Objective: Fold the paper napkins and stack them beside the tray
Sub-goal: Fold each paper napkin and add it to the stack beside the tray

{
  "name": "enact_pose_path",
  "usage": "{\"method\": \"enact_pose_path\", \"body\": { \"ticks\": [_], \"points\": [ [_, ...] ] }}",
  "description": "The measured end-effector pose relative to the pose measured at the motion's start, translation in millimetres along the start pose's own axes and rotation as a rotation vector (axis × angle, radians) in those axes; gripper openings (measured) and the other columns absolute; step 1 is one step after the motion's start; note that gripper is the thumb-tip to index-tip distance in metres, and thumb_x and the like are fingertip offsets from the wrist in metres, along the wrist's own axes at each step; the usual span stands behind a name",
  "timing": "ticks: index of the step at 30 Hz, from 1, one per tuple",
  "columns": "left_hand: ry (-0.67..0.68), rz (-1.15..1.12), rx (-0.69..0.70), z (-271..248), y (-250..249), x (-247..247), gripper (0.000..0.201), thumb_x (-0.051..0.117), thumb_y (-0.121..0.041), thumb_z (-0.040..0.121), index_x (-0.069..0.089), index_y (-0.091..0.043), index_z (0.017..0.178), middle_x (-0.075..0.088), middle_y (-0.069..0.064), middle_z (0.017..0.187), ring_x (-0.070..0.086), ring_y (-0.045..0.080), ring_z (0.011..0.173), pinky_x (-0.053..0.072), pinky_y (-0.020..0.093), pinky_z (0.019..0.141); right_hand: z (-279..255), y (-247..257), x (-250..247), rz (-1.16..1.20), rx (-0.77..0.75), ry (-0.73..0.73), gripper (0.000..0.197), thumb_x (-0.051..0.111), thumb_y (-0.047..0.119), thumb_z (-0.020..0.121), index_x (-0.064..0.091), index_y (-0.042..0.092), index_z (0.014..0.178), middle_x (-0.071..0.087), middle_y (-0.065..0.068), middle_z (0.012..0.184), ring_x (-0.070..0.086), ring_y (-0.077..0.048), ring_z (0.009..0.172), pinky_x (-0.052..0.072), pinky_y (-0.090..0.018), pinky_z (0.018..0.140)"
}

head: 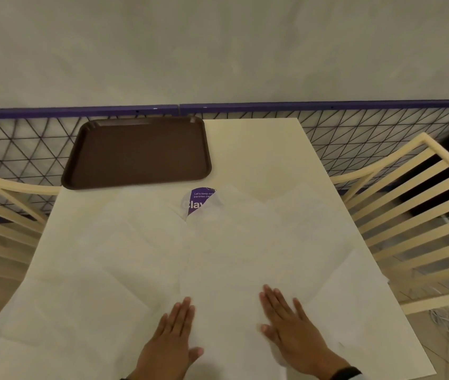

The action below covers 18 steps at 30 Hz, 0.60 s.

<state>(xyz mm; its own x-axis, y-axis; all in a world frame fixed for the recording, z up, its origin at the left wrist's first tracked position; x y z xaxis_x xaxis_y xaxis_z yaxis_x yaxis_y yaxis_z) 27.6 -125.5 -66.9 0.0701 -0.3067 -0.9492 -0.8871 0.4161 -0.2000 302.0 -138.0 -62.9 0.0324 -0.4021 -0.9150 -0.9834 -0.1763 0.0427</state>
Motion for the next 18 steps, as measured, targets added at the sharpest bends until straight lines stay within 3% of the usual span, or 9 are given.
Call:
{"method": "enact_pose_path", "body": {
  "ticks": [2, 4, 6, 7, 9, 12, 14, 18],
  "points": [
    [0.016, 0.023, -0.016, 9.4, -2.6, -27.2, 0.071, 0.033, -0.049, 0.083, 0.042, -0.005, 0.137, 0.023, 0.007, 0.153, 0.037, 0.018, 0.136, 0.023, 0.036, 0.114, -1.0, 2.2, -1.7, -0.012, 0.038, 0.042, 0.059, 0.015, 0.052, 0.097, 0.017, 0.022, 0.147, 0.007, 0.003, 0.157, -0.004, -0.011, 0.145, 0.005, -0.033, 0.108],
    [0.04, 0.089, 0.001, 27.6, -10.9, -50.3, 0.046, 0.032, -0.038, 0.098, 0.047, -0.01, 0.131, 0.043, 0.007, 0.144, 0.043, 0.022, 0.13, 0.018, 0.039, 0.116, -0.8, 3.4, -2.0, -0.032, 0.038, 0.067, 0.059, 0.014, 0.053, 0.096, 0.017, 0.022, 0.147, 0.007, 0.004, 0.157, -0.004, -0.011, 0.145, 0.005, -0.033, 0.108],
    [0.026, 0.091, 0.021, 57.7, -17.7, -71.9, 0.037, 0.039, -0.034, 0.097, 0.046, -0.015, 0.129, 0.051, 0.004, 0.132, 0.047, 0.023, 0.122, 0.027, 0.035, 0.109, -1.8, 4.0, -1.4, -0.013, 0.054, 0.129, 0.059, 0.014, 0.052, 0.097, 0.018, 0.021, 0.147, 0.006, 0.003, 0.157, -0.004, -0.012, 0.145, 0.005, -0.033, 0.108],
    [-0.002, 0.07, 0.042, 72.7, -19.0, -75.7, 0.039, 0.045, -0.032, 0.095, 0.045, -0.016, 0.131, 0.05, 0.003, 0.132, 0.048, 0.023, 0.12, 0.032, 0.034, 0.104, -2.5, 3.3, -2.2, 0.02, 0.06, 0.175, 0.059, 0.013, 0.052, 0.097, 0.016, 0.021, 0.147, 0.005, 0.003, 0.157, -0.004, -0.012, 0.145, 0.005, -0.033, 0.108],
    [0.065, 0.023, 0.038, 95.0, -20.6, -79.0, 0.051, 0.053, -0.032, 0.092, 0.036, -0.015, 0.137, 0.04, 0.003, 0.138, 0.042, 0.023, 0.123, 0.034, 0.033, 0.1, -6.5, 3.2, -13.8, 0.122, 0.068, 0.267, 0.061, 0.007, 0.057, 0.096, 0.005, 0.026, 0.148, -0.006, 0.01, 0.157, -0.007, -0.011, 0.144, 0.0, -0.031, 0.109],
    [0.125, 0.067, -0.009, 109.3, -17.6, -78.9, 0.073, 0.064, -0.043, 0.082, 0.028, -0.016, 0.139, 0.034, 0.004, 0.137, 0.038, 0.025, 0.12, 0.036, 0.036, 0.097, -4.2, 3.9, -22.7, 0.26, -0.04, 0.124, 0.07, -0.017, 0.074, 0.072, -0.028, 0.041, 0.133, -0.034, 0.025, 0.143, -0.03, 0.001, 0.135, -0.027, -0.019, 0.102],
    [0.126, 0.091, -0.04, 111.2, -13.6, -77.7, 0.077, 0.065, -0.051, 0.077, 0.029, -0.016, 0.135, 0.038, 0.004, 0.129, 0.043, 0.025, 0.114, 0.037, 0.037, 0.092, -5.5, 5.3, -23.4, 0.288, -0.069, 0.13, 0.075, -0.018, 0.073, 0.066, -0.026, 0.04, 0.133, -0.033, 0.023, 0.143, -0.029, 0.002, 0.134, -0.025, -0.022, 0.106],
    [0.158, 0.013, -0.063, 109.3, -5.8, -77.6, 0.067, 0.064, -0.054, 0.076, 0.037, -0.019, 0.126, 0.054, -0.001, 0.122, 0.052, 0.021, 0.109, 0.032, 0.036, 0.093, -6.2, 6.8, -26.0, 0.298, -0.048, 0.179, 0.07, -0.011, 0.068, 0.073, -0.025, 0.039, 0.135, -0.033, 0.024, 0.143, -0.027, -0.002, 0.136, -0.016, -0.033, 0.113]
  ]
}}
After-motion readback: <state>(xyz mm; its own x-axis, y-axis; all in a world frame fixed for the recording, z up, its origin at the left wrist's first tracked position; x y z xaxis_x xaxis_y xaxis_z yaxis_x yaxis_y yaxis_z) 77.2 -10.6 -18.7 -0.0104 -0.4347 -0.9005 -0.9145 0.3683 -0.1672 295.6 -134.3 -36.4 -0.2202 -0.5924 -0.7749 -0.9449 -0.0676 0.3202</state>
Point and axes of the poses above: each hand's wrist, its own z-axis towards the middle knuckle, its own x-axis out of the palm, y = z × x, the point moved 1 cm from there along z, towards the middle knuckle
